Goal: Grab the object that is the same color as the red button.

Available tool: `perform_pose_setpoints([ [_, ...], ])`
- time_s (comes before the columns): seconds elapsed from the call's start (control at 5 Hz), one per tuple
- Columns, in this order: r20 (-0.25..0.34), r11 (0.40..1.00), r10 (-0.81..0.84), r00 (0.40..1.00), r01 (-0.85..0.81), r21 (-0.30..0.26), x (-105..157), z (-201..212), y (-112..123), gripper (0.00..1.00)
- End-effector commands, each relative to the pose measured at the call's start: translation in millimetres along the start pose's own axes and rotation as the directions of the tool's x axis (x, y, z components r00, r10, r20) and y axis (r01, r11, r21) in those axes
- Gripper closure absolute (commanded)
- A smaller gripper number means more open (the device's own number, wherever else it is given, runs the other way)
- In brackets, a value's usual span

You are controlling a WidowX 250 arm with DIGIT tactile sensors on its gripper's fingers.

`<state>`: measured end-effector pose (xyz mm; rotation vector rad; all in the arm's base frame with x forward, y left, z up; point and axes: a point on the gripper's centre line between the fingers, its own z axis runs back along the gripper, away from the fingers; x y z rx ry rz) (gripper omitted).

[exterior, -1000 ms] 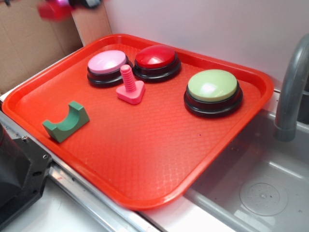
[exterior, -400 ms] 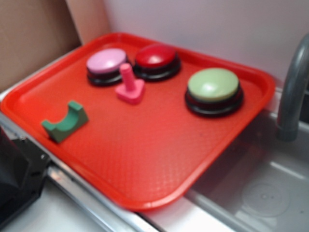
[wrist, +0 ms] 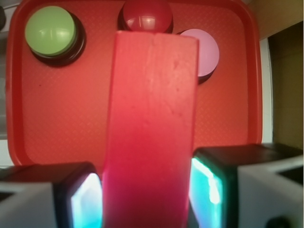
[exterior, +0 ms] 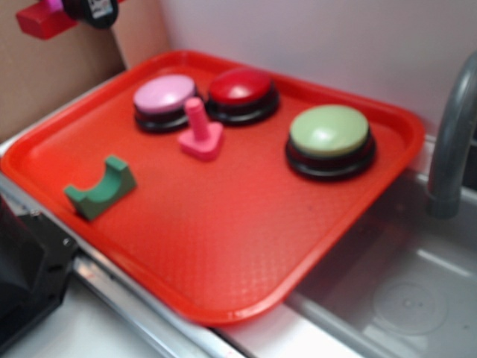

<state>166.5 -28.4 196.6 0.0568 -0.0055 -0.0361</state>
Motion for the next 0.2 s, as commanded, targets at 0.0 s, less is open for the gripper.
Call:
perform_pose_setpoints([
  [0.0,0.005,1.000,-0.002,1.000,0.002,-0.013,-0.5,-3.7,-13.4,1.00],
])
